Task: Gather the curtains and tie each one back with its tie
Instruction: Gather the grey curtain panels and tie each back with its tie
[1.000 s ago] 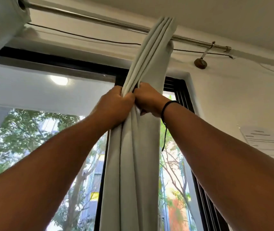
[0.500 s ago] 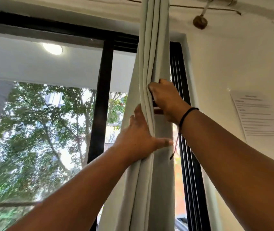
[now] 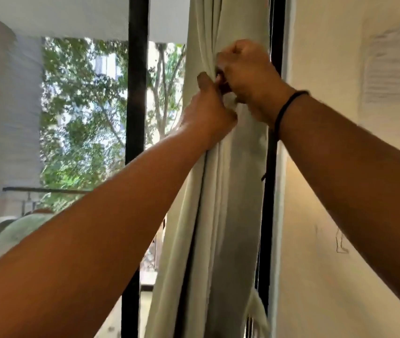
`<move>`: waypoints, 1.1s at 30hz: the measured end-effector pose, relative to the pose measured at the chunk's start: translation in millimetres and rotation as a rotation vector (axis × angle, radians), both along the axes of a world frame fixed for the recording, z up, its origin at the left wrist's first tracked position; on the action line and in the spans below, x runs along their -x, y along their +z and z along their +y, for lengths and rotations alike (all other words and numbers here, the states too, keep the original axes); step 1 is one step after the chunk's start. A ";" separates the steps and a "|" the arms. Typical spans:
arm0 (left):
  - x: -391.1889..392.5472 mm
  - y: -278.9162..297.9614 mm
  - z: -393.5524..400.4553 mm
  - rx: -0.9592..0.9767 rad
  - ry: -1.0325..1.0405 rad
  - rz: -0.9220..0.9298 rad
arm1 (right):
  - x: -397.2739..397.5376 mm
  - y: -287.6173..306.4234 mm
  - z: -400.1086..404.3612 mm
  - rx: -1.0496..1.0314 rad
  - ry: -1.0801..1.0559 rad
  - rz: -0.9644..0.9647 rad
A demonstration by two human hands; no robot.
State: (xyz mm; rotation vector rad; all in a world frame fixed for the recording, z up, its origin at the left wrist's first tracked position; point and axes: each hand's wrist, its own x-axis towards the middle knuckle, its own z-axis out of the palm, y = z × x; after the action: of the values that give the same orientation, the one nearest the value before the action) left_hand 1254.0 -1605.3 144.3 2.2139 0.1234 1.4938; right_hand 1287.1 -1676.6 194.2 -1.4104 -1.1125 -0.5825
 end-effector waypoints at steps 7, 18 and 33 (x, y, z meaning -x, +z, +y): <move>1.6 -69.1 10.7 0.123 0.033 -0.022 | -38.6 -113.1 2.9 0.052 -0.153 0.100; 60.0 -117.0 -0.5 0.360 -0.284 -0.103 | -7.7 -284.6 -29.8 0.052 0.005 0.593; 91.6 -230.3 20.0 0.667 -0.474 0.306 | 74.6 -340.1 12.0 0.303 -0.062 0.335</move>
State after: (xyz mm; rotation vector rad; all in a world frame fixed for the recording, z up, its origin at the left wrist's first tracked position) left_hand 1162.4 -1585.2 -86.0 1.7372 0.1535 0.7109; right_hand 1212.5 -1664.6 -146.0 -1.7349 -0.9138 -0.2116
